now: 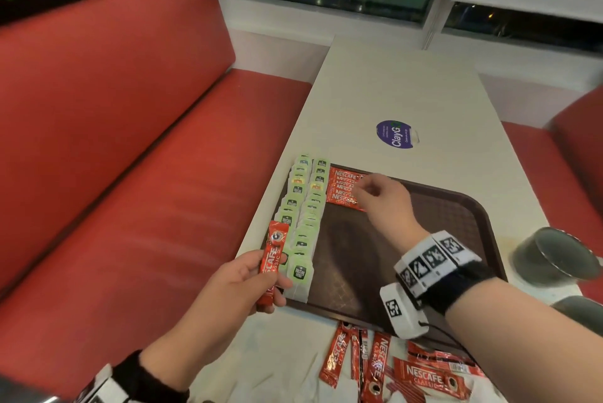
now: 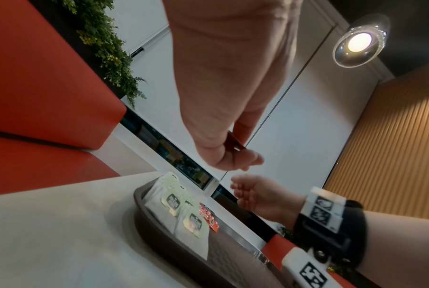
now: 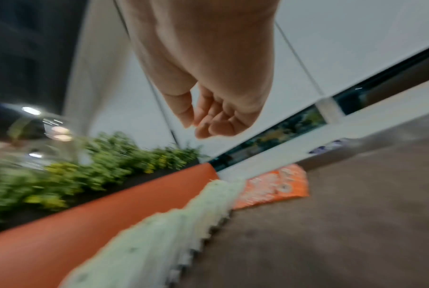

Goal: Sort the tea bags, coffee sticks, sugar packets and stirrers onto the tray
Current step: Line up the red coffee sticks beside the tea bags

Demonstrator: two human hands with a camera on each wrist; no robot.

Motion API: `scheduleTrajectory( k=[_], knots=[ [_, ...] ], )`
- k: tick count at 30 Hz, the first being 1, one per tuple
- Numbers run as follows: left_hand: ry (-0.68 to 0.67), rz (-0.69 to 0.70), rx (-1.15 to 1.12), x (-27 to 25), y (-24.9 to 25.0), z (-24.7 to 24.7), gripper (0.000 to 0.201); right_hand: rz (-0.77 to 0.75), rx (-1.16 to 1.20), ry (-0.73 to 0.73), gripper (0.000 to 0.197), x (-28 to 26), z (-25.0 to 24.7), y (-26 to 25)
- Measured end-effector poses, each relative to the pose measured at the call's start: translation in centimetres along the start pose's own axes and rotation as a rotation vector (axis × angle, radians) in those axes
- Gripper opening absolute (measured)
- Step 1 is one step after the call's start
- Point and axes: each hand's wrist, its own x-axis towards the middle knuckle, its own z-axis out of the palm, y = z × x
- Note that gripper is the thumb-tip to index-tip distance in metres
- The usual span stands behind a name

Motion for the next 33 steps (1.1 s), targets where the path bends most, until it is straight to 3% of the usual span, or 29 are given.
scheduleTrajectory(
  k=[3,5,9,17,20,27,33],
  knots=[
    [-0.026,0.013,0.045,0.0,0.2,0.3,0.016,-0.167,0.028,-0.297,0.011,-4.5,-0.4,-3.9],
    [-0.062,0.034,0.136,-0.1,0.2,0.6,0.02,-0.223,0.016,-0.416,0.016,-6.9,-0.8,-5.1],
    [-0.138,0.056,0.341,-0.5,0.3,1.4,0.023,-0.276,0.021,-0.428,0.018,-9.0,-1.7,-5.6],
    [-0.194,0.147,0.657,-0.9,0.3,1.8,0.012,-0.171,-0.022,-0.618,0.026,-9.7,-4.4,-4.0],
    [-0.139,0.197,0.633,-0.5,0.5,1.6,0.022,-0.121,0.039,-0.565,0.025,-9.1,-5.0,-3.0],
    [-0.01,0.162,0.448,-0.1,-0.6,-0.5,0.028,0.12,0.124,-0.078,0.018,-1.7,-4.6,2.6],
    [0.003,0.158,0.445,-0.6,-1.5,-1.5,0.024,0.337,0.084,-0.002,0.012,2.6,-2.4,5.1]
  ],
)
